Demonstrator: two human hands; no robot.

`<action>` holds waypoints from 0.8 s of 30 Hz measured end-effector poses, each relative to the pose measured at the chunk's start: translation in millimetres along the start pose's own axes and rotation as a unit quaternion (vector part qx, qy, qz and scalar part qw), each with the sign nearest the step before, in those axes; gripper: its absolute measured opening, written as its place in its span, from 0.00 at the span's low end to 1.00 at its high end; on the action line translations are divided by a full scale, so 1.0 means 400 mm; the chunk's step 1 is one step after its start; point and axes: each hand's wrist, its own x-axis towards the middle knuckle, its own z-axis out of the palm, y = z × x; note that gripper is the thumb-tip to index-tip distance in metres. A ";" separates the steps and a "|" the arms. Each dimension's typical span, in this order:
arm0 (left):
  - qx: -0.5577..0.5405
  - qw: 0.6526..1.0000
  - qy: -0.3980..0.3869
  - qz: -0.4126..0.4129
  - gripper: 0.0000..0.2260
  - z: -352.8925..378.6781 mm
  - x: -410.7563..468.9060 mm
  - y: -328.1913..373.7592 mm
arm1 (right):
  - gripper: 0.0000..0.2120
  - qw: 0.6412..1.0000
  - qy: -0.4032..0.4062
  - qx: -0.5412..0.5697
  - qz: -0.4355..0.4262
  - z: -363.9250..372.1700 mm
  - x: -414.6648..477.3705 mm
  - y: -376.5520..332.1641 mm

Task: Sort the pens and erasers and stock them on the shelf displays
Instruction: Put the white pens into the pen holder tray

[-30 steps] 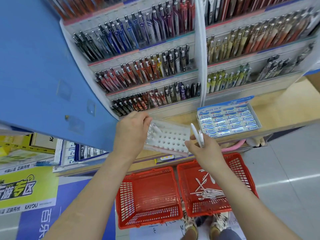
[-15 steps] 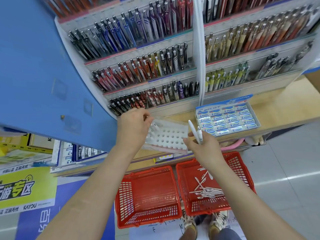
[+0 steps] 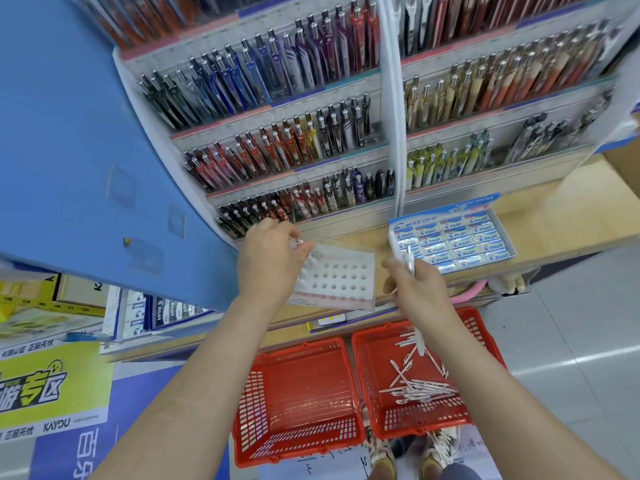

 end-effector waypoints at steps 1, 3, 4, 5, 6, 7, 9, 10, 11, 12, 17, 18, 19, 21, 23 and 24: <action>-0.027 1.000 0.006 -0.007 0.11 -0.008 -0.010 0.004 | 0.12 0.997 -0.004 0.076 0.029 -0.011 -0.004 -0.015; -0.115 0.993 0.011 -0.033 0.07 -0.025 -0.040 0.025 | 0.09 0.957 -0.042 0.271 0.091 -0.033 -0.014 -0.049; -0.176 0.983 -0.007 -0.051 0.08 -0.035 -0.059 0.041 | 0.09 0.927 -0.067 0.353 0.109 -0.041 -0.019 -0.066; -0.249 0.964 -0.049 -0.078 0.10 -0.045 -0.083 0.061 | 0.11 0.899 -0.089 0.413 0.117 -0.048 -0.025 -0.080; -0.323 0.934 -0.111 -0.106 0.12 -0.055 -0.110 0.087 | 0.12 0.876 -0.112 0.456 0.115 -0.049 -0.029 -0.091; -0.386 0.895 -0.178 -0.131 0.13 -0.060 -0.140 0.113 | 0.13 0.859 -0.130 0.483 0.106 -0.049 -0.034 -0.099; -0.450 0.838 -0.272 -0.148 0.12 -0.061 -0.194 0.153 | 0.13 0.845 -0.157 0.503 0.085 -0.039 -0.044 -0.113; -0.468 0.823 -0.287 -0.146 0.11 -0.058 -0.215 0.166 | 0.12 0.846 -0.167 0.500 0.076 -0.032 -0.048 -0.117; -0.491 0.810 -0.285 -0.148 0.10 -0.054 -0.231 0.173 | 0.12 0.851 -0.176 0.491 0.068 -0.026 -0.055 -0.120; -0.515 0.797 -0.274 -0.159 0.09 -0.051 -0.242 0.178 | 0.12 0.857 -0.185 0.477 0.060 -0.019 -0.060 -0.120; -0.529 0.809 -0.185 -0.180 0.03 -0.061 -0.251 0.164 | 0.14 0.897 -0.182 0.401 0.047 -0.001 -0.081 -0.117; -0.511 0.826 -0.161 -0.176 0.03 -0.065 -0.247 0.154 | 0.14 0.906 -0.164 0.388 0.043 -0.006 -0.082 -0.117; -0.487 0.846 -0.135 -0.172 0.04 -0.071 -0.244 0.143 | 0.14 0.916 -0.146 0.373 0.037 -0.013 -0.083 -0.118; -0.450 0.872 -0.095 -0.165 0.04 -0.081 -0.233 0.113 | 0.12 0.933 -0.113 0.340 0.021 -0.027 -0.082 -0.116; -0.458 0.872 -0.061 -0.164 0.04 -0.094 -0.221 0.090 | 0.10 0.942 -0.102 0.320 0.017 -0.033 -0.080 -0.112; -0.472 0.865 -0.042 -0.164 0.04 -0.103 -0.214 0.081 | 0.08 0.942 -0.107 0.318 0.026 -0.031 -0.080 -0.108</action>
